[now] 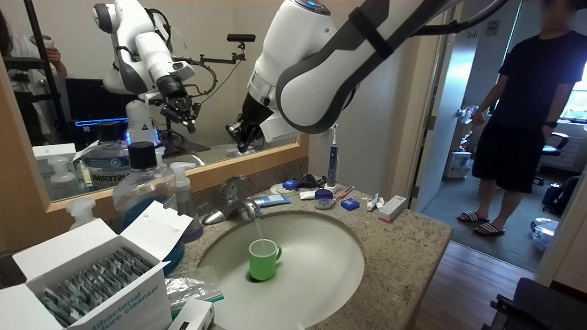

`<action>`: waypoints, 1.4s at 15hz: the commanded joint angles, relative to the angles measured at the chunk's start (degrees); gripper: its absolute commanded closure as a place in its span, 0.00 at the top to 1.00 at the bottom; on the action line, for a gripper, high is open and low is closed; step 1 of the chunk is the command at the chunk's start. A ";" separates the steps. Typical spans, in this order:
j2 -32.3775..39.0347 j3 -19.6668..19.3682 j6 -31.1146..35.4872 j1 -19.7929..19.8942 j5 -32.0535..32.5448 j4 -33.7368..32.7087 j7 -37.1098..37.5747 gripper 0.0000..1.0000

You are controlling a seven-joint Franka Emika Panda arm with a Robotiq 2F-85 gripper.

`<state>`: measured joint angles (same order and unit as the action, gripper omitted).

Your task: Put the mug in the sink, put some water in it, and then close the tap

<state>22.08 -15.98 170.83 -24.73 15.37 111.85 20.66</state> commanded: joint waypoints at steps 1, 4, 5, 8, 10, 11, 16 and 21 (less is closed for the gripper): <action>-1.34 -0.55 0.86 -0.85 0.53 1.94 0.79 0.00; -1.05 -0.07 0.87 -0.38 0.05 1.98 0.38 0.00; -0.89 0.14 0.81 -0.16 -0.17 1.91 0.21 0.00; -0.28 0.64 0.60 0.30 -0.61 1.62 -0.19 0.00; 0.46 1.31 0.02 0.87 -1.15 1.07 -0.58 0.00; 0.93 1.79 -0.63 1.27 -1.62 0.70 -0.84 0.00; 2.94 3.53 -1.62 2.98 -2.92 -0.13 -1.36 0.00; 4.50 6.57 -2.41 6.06 -4.37 -1.38 -2.63 0.00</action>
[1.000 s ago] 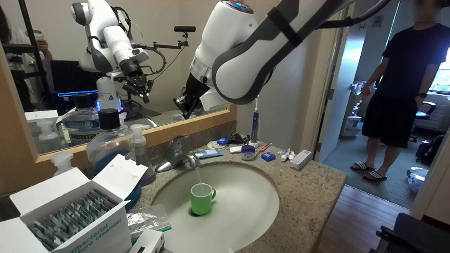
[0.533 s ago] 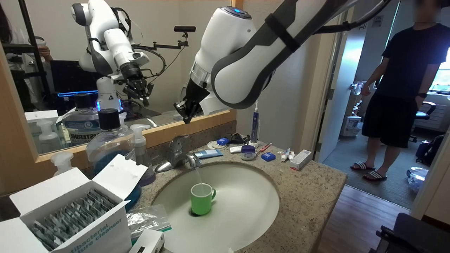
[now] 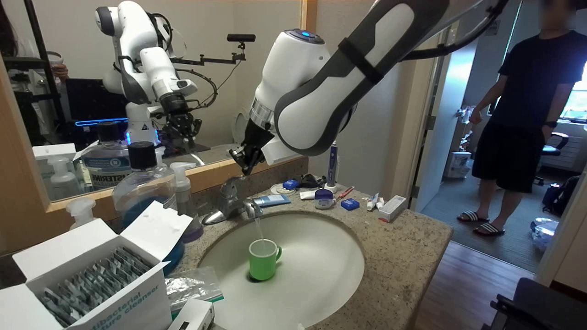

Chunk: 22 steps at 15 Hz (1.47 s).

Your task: Put the mug in the sink, put some water in it, and then close the tap

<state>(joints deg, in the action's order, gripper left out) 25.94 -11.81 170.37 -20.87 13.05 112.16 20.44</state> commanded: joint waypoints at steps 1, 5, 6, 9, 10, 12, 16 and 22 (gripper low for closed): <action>0.89 2.85 -2.16 2.70 -2.34 -2.01 -2.61 0.00; 1.35 4.46 -3.47 4.19 -3.05 -3.40 -3.55 0.00; 1.49 4.98 -3.95 4.68 -3.18 -3.84 -3.73 0.00; 2.52 6.61 -5.76 6.10 -3.74 -5.48 -4.31 0.00; 3.07 7.04 -6.74 6.51 -3.86 -6.24 -4.48 0.00; 4.08 7.59 -9.13 6.96 -4.06 -8.01 -5.01 0.00; 5.82 9.22 -13.85 8.40 -5.05 -11.02 -6.17 0.00; 10.18 11.77 -23.58 10.12 -6.65 -14.76 -8.63 0.00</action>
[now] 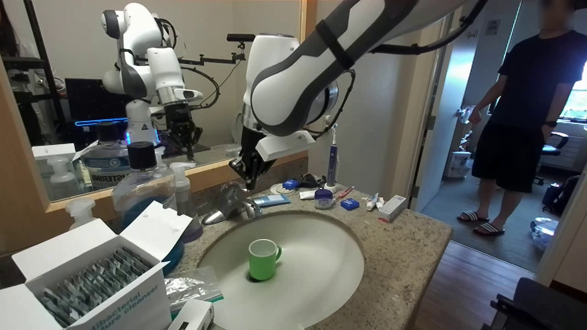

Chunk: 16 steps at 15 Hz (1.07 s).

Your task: Put the mug in the sink, put some water in it, and then close the tap

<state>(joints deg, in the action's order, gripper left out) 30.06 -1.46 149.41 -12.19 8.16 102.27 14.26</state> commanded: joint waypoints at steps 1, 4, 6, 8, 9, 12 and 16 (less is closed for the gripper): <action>5.95 1.55 -3.45 1.56 -1.84 -5.70 -2.74 0.00; 6.64 1.87 -5.91 1.89 -2.08 -7.39 -2.63 0.00; 5.66 1.87 -6.09 1.93 -2.08 -6.68 -2.39 0.00; 3.03 1.54 -4.18 1.79 -1.71 -3.60 -1.67 0.00; 1.99 1.29 -3.26 1.61 -1.35 -2.22 -1.28 0.00; -2.42 0.11 1.90 0.91 0.02 4.45 0.48 0.00; -9.43 -3.40 16.77 -1.18 2.30 17.60 3.96 0.17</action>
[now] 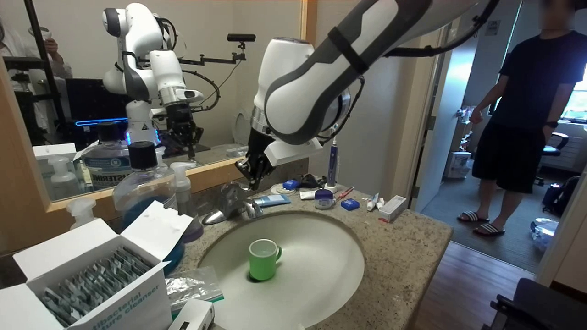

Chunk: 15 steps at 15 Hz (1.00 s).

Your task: Put the mug in the sink, put some water in it, and then close the tap

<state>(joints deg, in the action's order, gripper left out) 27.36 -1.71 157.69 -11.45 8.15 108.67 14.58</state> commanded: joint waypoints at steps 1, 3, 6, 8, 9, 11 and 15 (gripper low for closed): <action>-8.23 -4.83 12.71 -2.97 3.12 14.45 5.08 0.27; -3.91 -4.13 11.58 -2.16 1.22 9.49 2.30 0.15; -7.27 -5.82 15.59 -3.08 2.84 15.31 4.17 0.34; -8.03 -5.83 15.59 -3.21 2.84 15.82 4.22 0.34; -8.12 -5.83 15.59 -3.31 2.84 15.82 4.28 0.34; -8.12 -5.83 15.59 -3.39 2.84 15.83 4.62 0.34; -8.12 -5.84 15.59 -3.39 2.84 15.83 4.73 0.34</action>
<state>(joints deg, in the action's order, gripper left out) 19.24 -7.55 173.28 -14.84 10.99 124.50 19.30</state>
